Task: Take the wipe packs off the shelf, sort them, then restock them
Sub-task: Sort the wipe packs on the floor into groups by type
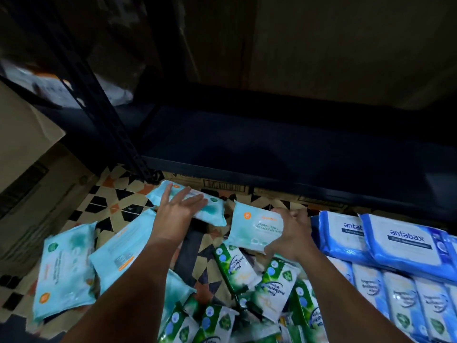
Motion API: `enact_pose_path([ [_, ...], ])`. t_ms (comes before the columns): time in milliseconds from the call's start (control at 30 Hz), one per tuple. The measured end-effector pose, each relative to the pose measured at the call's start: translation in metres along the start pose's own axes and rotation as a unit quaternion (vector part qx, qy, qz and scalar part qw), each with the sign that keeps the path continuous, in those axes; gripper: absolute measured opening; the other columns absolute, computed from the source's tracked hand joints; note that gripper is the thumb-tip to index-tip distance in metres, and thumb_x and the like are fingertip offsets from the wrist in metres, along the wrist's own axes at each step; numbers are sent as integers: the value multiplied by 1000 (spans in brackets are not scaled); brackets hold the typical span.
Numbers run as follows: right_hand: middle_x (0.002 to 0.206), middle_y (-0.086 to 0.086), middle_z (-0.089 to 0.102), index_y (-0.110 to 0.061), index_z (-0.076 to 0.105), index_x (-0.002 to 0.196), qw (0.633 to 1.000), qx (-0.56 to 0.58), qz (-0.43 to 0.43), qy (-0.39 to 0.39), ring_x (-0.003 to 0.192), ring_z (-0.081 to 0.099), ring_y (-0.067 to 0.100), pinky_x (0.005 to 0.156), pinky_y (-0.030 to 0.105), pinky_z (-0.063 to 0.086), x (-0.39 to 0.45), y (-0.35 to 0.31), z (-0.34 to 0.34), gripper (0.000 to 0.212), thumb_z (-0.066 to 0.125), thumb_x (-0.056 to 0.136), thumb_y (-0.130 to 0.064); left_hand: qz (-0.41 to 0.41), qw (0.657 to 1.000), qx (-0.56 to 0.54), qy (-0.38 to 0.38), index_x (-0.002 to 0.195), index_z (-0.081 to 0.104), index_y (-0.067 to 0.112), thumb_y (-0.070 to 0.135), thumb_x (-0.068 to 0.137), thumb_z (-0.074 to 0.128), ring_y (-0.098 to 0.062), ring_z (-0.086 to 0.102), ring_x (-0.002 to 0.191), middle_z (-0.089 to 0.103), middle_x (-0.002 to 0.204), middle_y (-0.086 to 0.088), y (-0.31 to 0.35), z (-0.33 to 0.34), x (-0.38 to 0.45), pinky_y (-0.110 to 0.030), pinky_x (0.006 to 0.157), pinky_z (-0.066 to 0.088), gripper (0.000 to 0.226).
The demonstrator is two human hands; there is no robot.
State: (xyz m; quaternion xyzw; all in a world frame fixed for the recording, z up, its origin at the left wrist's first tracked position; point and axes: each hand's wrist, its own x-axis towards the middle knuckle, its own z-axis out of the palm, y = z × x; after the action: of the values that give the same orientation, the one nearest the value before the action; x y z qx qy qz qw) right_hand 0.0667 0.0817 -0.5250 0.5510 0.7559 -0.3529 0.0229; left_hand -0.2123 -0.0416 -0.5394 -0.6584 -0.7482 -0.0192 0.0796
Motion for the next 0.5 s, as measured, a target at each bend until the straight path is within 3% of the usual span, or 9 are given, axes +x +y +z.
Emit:
enact_pose_path([
  [100,138,0,25,-41,41,144,1000,26,1,-6,124,40,24,88,22,47,20,-4,11,113,90,45,-19,-14,1000,1,-24,126,71,23,-17,51,74,-36,58,128,69,129,0,-4,10,1,-68,112,30,85],
  [167,140,2,34,-44,40,146,999,40,2,-9,123,46,24,91,21,48,33,-4,19,116,88,43,-22,-26,997,-29,-66,143,56,30,-18,55,69,-33,41,144,54,148,3,-8,17,-1,-64,120,15,102],
  [233,145,3,29,-43,36,150,1000,20,6,-9,127,45,25,104,31,47,40,-6,26,114,88,50,-23,-28,988,-49,-144,157,21,44,-17,64,61,-24,4,156,9,166,10,-14,26,-7,-58,123,-5,118],
  [267,148,2,23,-44,33,152,1000,8,11,-11,132,40,28,108,37,44,40,-7,26,113,86,54,-24,-31,981,-56,-184,157,4,49,-18,67,57,-21,-13,155,-13,164,14,-15,28,-10,-58,122,-9,124],
  [333,155,-1,15,-49,28,153,1000,-3,6,-20,141,27,32,114,44,37,42,-10,30,112,83,58,-28,-40,974,-62,-212,151,-18,54,-15,72,52,-16,-31,149,-35,158,18,-16,33,-17,-62,119,-10,126],
  [400,158,-4,11,-50,23,154,999,-1,-1,-35,144,15,36,117,46,31,41,-14,34,108,80,64,-29,-52,973,-76,-213,148,-24,56,-6,79,50,-14,-35,147,-38,156,21,-15,37,-21,-66,118,-10,118],
  [500,161,-3,8,-49,19,155,999,-14,-16,-39,147,8,38,120,45,26,40,-19,37,107,78,67,-32,-79,971,-103,-199,152,-14,56,1,83,48,-15,-31,149,-32,159,23,-9,38,-22,-69,116,-6,107],
])
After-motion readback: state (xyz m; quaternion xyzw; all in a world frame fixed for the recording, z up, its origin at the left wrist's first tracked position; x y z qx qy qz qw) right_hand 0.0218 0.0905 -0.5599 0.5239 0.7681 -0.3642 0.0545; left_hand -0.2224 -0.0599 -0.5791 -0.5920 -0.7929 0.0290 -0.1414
